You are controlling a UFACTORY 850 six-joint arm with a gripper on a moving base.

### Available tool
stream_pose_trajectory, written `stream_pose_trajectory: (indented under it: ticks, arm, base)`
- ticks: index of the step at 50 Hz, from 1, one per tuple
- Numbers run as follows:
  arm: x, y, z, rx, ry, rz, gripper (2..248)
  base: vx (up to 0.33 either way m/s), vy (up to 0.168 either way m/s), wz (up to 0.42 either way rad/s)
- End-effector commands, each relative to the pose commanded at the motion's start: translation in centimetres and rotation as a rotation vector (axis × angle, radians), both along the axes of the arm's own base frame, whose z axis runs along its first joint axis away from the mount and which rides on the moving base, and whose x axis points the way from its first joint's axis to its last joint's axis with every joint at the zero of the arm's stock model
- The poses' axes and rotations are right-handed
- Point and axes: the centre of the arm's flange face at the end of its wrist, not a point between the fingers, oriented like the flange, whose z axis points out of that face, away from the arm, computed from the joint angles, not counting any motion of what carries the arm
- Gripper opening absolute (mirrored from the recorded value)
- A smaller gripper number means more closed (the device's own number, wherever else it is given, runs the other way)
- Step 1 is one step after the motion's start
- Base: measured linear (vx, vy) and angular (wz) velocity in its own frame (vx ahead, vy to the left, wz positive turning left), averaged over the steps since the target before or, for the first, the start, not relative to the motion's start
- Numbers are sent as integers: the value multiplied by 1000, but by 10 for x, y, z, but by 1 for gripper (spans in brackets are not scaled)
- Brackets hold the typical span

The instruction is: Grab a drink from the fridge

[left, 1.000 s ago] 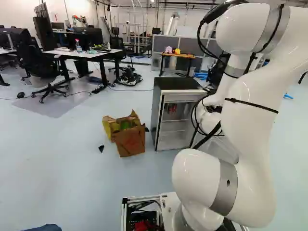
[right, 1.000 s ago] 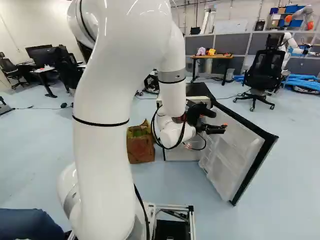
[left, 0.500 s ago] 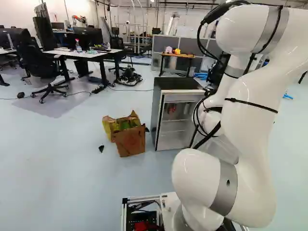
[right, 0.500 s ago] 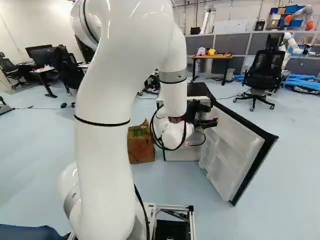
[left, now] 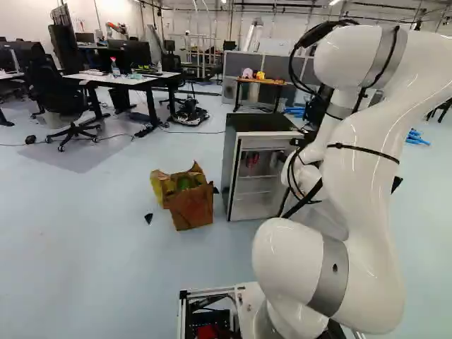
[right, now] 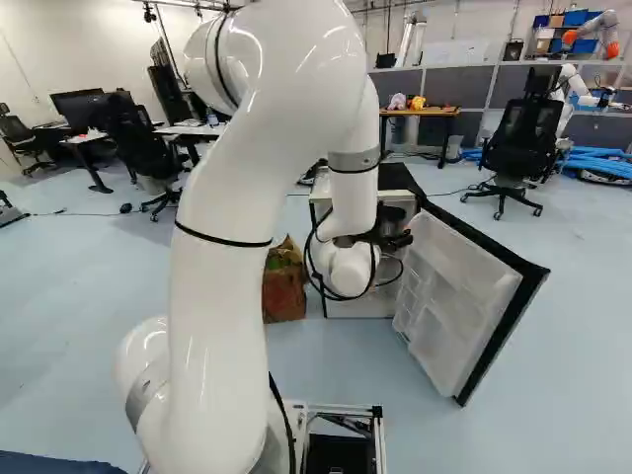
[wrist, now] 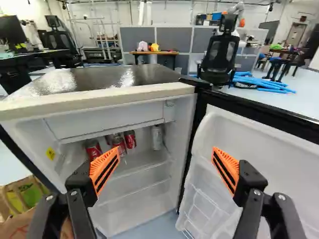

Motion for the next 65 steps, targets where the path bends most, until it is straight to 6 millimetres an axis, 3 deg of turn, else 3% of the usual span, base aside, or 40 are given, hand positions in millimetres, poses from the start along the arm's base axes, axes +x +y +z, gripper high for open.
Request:
stream_pose_trajectory:
  ticks: [17, 65]
  arm:
    - [27, 7, -30, 12, 71, 155, 247]
    - [121, 12, -113, -2, 124, 311, 247]
  base:
    - [0, 0, 0]
    - [0, 0, 0]
